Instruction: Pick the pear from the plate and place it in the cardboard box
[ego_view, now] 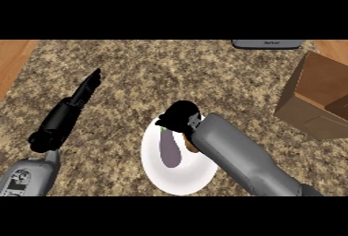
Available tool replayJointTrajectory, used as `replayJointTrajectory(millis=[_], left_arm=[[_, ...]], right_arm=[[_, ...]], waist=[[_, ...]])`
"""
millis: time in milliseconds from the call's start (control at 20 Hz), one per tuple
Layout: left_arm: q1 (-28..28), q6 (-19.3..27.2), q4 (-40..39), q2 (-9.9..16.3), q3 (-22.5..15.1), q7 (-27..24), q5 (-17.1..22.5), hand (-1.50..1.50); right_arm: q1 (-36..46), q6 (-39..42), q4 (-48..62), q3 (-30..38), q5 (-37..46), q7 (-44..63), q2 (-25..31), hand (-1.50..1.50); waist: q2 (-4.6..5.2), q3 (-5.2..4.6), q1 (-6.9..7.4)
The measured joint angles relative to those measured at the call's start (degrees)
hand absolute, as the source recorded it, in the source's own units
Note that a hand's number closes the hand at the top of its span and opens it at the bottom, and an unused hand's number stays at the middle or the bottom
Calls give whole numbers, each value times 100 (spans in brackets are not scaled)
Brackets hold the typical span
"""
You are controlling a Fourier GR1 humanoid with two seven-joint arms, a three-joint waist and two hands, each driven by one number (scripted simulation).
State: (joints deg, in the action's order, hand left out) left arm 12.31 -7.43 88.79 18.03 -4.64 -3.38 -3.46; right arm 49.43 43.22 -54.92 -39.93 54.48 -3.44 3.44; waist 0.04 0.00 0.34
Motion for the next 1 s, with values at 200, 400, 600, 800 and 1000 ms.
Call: replayJointTrajectory(millis=[200, 400, 600, 800, 1000], left_arm=[[-57, -93, -37, -12, 110, -93, -26, 0], [60, -147, -65, -83, 153, 3, -117, 0], [33, -250, -88, -112, 238, -71, -129, 0], [67, -248, -145, -216, 268, -92, -239, 0], [-1, -369, -92, -183, 319, -118, -223, 0]], right_arm=[[32, -215, 450, 72, 310, -239, -52, -150], [24, -263, 595, 182, 634, -244, -144, -150], [-100, -624, 960, 254, 915, -358, -219, -150], [-145, -579, 1064, 355, 1099, -514, -286, 150], [-22, -1110, 1443, 373, 1266, -1126, -257, 150]], waist=[[5, -1, 13], [2, 0, 2], [5, 0, 12], [2, 0, 3], [-13, 0, 37]])
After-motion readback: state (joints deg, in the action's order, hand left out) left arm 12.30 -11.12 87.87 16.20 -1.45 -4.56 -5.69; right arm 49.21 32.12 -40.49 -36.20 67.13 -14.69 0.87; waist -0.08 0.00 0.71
